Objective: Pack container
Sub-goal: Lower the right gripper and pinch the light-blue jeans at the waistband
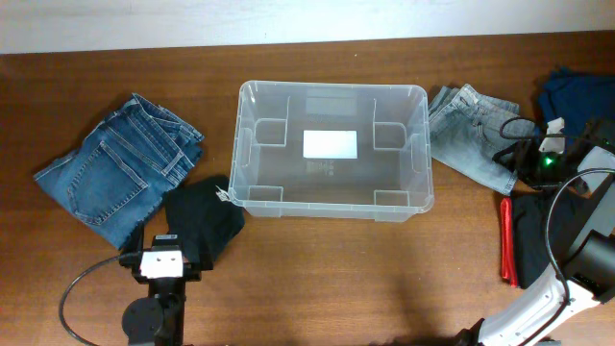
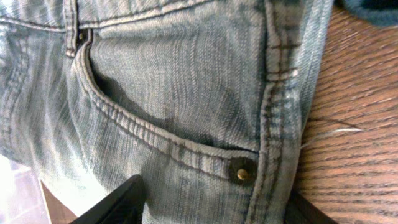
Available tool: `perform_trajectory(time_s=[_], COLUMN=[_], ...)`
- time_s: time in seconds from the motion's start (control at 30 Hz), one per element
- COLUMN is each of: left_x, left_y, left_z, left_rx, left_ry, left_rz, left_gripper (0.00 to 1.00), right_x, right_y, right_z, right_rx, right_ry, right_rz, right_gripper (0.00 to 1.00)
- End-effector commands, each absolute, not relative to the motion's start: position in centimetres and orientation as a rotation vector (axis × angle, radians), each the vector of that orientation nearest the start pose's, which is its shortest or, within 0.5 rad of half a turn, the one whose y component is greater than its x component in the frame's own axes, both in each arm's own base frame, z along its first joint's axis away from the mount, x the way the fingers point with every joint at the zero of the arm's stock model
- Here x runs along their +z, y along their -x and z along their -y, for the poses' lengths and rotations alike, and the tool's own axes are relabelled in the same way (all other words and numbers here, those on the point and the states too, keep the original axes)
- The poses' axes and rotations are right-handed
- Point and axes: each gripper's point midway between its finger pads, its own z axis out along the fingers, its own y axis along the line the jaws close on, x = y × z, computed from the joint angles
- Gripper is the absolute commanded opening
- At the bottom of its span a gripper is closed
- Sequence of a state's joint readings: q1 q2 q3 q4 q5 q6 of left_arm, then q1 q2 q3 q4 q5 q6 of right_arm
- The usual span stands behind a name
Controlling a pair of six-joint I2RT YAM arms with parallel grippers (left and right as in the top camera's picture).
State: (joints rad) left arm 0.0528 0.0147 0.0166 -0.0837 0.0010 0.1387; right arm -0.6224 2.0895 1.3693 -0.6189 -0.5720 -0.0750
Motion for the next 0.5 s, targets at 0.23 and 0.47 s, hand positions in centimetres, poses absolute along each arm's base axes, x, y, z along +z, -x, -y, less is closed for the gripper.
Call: perform_trajectory(time_s=[0.23,0.47], left_x=[15.6,15.6], left_y=[-24.6,-24.6], left_z=[-1.2,-1.2], left_rx=[0.151,0.152], left_ry=[-0.090,-0.090], left_rz=[-1.650,-1.651], left_gripper=[1.00,1.00], right_x=[-3.4,-1.8], right_y=[-38.2,-39.4], right_z=[14.5,13.6], right_rx=[0.562,0.681], right_ry=[-0.630,-0.608], right_rz=[-2.764,-2.710], right_gripper=[0.46,0.32])
